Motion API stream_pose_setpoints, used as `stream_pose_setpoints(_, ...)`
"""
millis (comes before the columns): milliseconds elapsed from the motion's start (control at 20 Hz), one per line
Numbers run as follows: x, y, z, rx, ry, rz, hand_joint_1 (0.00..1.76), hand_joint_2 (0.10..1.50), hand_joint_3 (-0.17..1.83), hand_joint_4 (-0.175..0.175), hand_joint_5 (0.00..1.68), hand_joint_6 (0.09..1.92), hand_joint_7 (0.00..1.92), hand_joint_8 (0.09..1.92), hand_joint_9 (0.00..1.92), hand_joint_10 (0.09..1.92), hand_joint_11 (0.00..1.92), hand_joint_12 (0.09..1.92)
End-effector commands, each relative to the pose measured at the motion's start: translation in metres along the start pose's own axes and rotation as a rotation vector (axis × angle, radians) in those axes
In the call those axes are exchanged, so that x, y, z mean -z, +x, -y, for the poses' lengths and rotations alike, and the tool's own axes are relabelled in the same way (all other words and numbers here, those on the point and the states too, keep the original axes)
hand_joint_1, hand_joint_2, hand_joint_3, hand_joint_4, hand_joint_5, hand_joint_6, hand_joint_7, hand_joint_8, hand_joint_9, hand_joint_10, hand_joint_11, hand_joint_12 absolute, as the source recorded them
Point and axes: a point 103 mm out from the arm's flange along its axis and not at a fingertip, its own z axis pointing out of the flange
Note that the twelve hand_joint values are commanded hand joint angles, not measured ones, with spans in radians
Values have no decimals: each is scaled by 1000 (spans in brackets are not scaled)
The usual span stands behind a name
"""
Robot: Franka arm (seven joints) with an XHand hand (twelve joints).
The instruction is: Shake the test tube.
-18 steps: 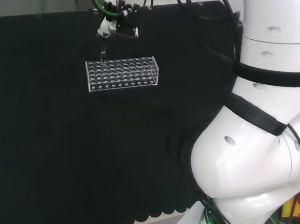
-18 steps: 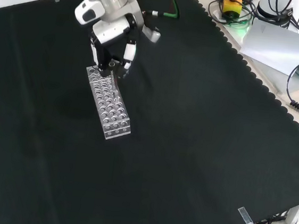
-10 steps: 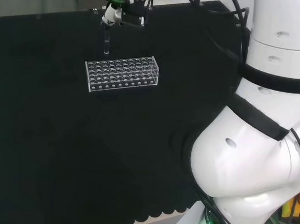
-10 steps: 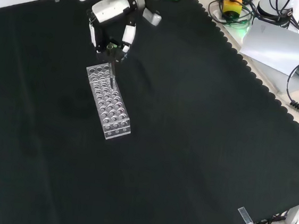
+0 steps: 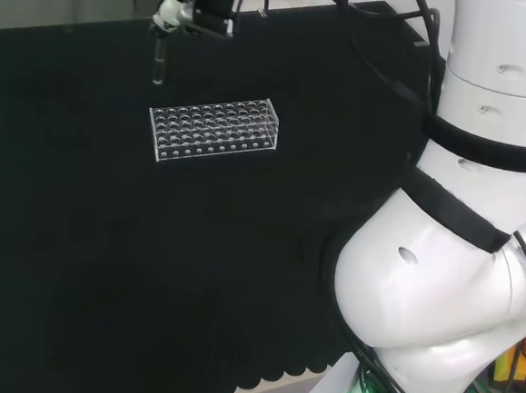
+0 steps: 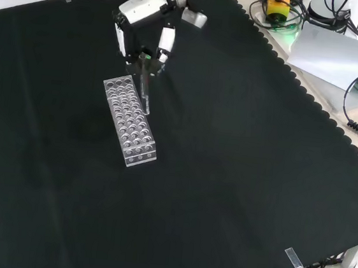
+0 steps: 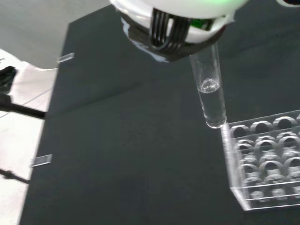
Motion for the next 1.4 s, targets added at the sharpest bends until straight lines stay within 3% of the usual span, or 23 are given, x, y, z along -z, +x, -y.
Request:
stream_pose_setpoints(50, 0, 53, 9, 86, 4, -35, 1323, 827, 322, -175, 1327, 153, 1349, 703, 1629, 590, 1318, 839)
stream_pose_setpoints(200, 5, 58, 13, 92, -9, -31, 1324, 826, 323, -175, 1329, 149, 1350, 702, 1628, 591, 1318, 840)
stream_pose_setpoints(400, 18, 35, 18, 48, -34, -2, 1324, 825, 325, -175, 1331, 145, 1350, 702, 1628, 591, 1318, 840)
stream_pose_setpoints(550, 31, -4, 23, -15, -57, 21, 1324, 824, 326, -175, 1332, 142, 1351, 701, 1628, 592, 1318, 840)
stream_pose_setpoints(1000, 77, -146, 43, -293, -135, 107, 1324, 823, 328, -175, 1336, 135, 1351, 700, 1626, 593, 1317, 840)
stream_pose_setpoints(1200, 93, -178, 51, -357, -162, 157, 1324, 823, 329, -175, 1337, 132, 1351, 700, 1625, 594, 1317, 840)
stream_pose_setpoints(1400, 100, -188, 53, -370, -174, 169, 1324, 822, 329, -175, 1339, 128, 1352, 700, 1625, 594, 1317, 841)
